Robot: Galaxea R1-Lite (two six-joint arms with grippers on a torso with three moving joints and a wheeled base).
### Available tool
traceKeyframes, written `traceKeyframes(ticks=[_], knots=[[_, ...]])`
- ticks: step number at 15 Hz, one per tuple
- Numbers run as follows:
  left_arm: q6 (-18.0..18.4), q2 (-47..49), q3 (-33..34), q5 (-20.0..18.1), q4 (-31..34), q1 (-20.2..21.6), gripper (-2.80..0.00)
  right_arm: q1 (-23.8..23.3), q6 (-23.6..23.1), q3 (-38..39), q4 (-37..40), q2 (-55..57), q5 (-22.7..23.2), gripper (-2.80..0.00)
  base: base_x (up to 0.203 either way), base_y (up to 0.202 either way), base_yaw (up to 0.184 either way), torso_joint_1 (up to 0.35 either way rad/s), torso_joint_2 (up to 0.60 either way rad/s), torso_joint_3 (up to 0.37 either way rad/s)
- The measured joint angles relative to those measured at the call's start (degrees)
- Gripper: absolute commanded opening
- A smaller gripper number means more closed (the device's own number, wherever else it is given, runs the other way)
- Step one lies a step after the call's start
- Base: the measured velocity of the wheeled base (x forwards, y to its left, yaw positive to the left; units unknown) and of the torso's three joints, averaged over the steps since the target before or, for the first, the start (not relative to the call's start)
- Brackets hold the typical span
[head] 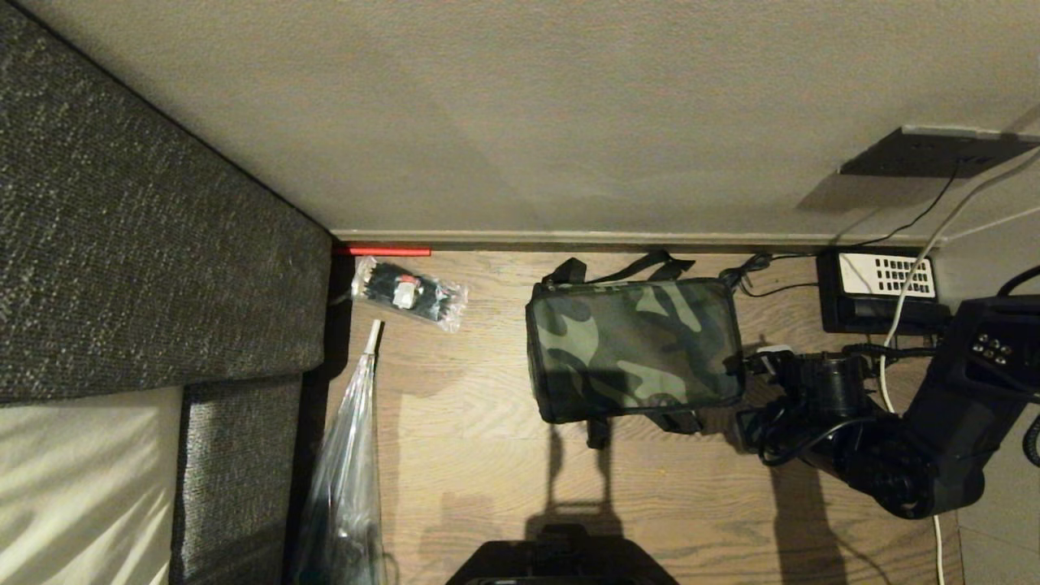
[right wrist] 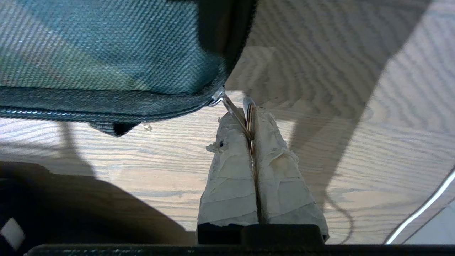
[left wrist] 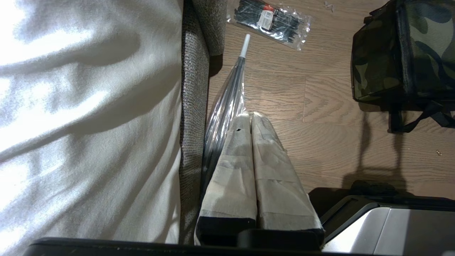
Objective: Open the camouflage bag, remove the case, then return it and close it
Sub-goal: Open the top of the storage box
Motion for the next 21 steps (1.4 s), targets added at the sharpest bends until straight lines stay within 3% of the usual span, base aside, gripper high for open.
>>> traceKeyframes(ticks=[21], knots=[[0.0,0.0,0.0,0.0,0.0,0.0,-2.80,-1.1,-0.7,-4.2,-0.2,-0.4,1.1,-2.80,0.000,0.000,0.000,0.000,0.00,0.000]])
